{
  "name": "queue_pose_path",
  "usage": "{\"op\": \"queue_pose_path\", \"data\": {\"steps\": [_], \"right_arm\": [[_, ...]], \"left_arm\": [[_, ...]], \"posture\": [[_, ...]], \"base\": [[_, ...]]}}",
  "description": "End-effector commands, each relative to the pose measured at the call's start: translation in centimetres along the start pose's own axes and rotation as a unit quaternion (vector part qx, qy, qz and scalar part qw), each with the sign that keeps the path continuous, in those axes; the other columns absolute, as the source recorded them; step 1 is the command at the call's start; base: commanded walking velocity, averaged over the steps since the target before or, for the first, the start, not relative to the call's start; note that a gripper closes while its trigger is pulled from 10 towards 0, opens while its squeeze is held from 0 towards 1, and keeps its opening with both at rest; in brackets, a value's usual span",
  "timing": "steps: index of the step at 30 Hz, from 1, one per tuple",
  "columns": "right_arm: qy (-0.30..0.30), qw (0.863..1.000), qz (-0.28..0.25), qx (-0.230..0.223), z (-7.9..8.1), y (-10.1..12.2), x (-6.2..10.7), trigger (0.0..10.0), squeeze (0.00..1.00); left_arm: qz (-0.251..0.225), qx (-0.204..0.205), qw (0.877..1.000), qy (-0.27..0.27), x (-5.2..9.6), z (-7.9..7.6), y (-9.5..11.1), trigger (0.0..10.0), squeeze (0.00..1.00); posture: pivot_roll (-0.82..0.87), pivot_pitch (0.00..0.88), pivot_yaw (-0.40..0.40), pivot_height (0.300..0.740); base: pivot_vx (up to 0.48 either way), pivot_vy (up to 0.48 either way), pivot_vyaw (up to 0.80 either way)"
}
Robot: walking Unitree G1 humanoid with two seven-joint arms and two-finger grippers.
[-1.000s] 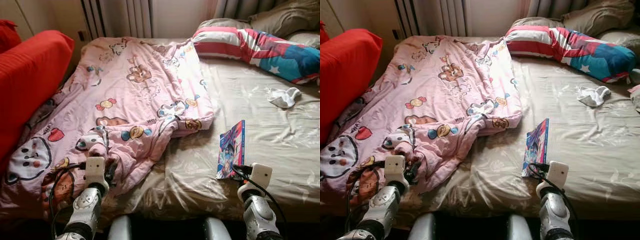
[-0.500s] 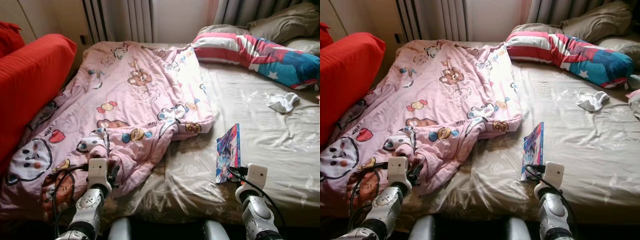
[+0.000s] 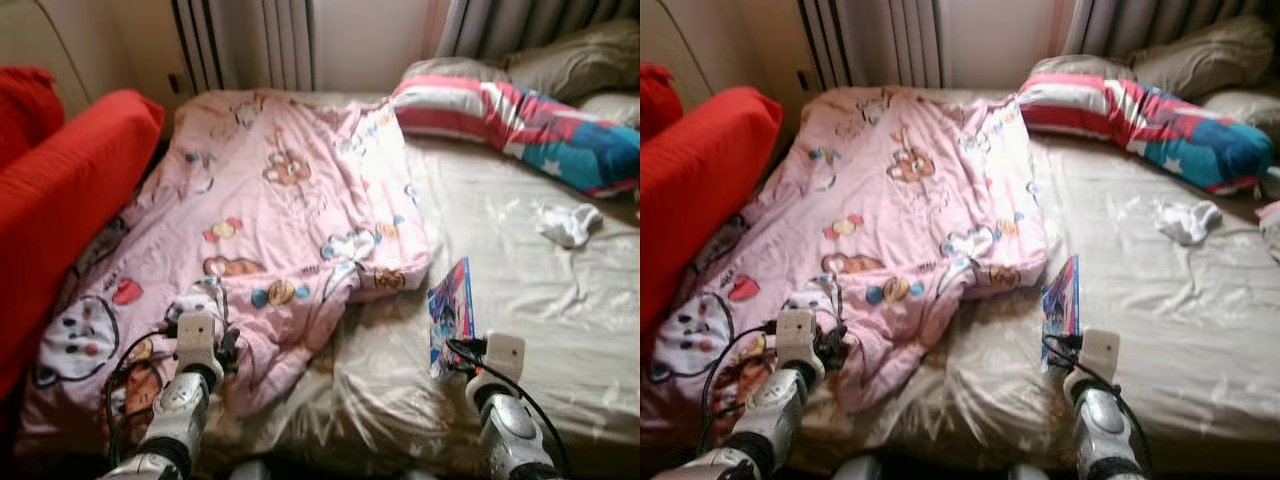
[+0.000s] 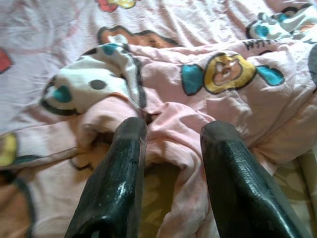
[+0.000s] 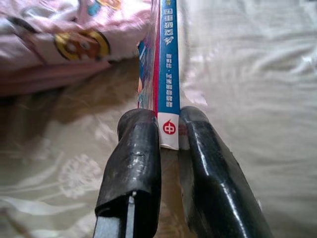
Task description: Clean up the room
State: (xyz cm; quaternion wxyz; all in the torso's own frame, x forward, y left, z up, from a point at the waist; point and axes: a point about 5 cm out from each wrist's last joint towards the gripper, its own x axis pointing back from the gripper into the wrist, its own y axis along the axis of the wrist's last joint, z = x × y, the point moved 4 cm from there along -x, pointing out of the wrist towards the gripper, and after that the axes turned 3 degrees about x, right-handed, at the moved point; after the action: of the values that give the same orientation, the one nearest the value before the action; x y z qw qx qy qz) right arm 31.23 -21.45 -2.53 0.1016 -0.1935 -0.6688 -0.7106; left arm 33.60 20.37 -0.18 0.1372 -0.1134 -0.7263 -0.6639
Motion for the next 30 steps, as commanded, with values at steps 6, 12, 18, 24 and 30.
{"op": "queue_pose_path", "data": {"steps": [6,12,18,24,30], "right_arm": [[-0.025,1.000,0.006,0.003,-0.6,-0.5,0.2,10.0,0.00],[-0.053,0.998,-0.012,-0.018,-1.6,-0.3,0.5,10.0,0.00],[-0.030,0.999,-0.016,0.014,-0.8,0.0,0.3,10.0,0.00],[-0.027,0.999,-0.014,0.012,-0.4,-0.2,0.4,10.0,0.00],[-0.026,0.999,-0.010,0.016,-0.6,-0.5,0.5,10.0,0.00]], "left_arm": [[0.054,0.003,0.998,0.026,1.1,1.5,-2.9,10.0,0.00],[0.117,-0.001,0.992,0.045,2.8,2.4,-6.3,10.0,0.00],[0.159,0.005,0.985,0.059,4.1,2.7,-8.6,10.0,0.00],[0.180,0.001,0.982,0.055,4.5,2.3,-9.6,10.0,0.00],[0.188,0.000,0.981,0.056,4.7,2.3,-9.9,10.0,0.00]], "posture": [[0.01,0.000,-0.025,0.740],[0.01,0.000,-0.022,0.740],[0.01,0.000,-0.020,0.740],[0.00,0.000,-0.018,0.740],[0.01,0.000,-0.021,0.740]], "base": [[0.000,0.000,0.00],[0.000,0.000,0.00],[0.000,0.000,0.00],[0.000,0.000,0.00],[0.000,0.000,0.00]]}}
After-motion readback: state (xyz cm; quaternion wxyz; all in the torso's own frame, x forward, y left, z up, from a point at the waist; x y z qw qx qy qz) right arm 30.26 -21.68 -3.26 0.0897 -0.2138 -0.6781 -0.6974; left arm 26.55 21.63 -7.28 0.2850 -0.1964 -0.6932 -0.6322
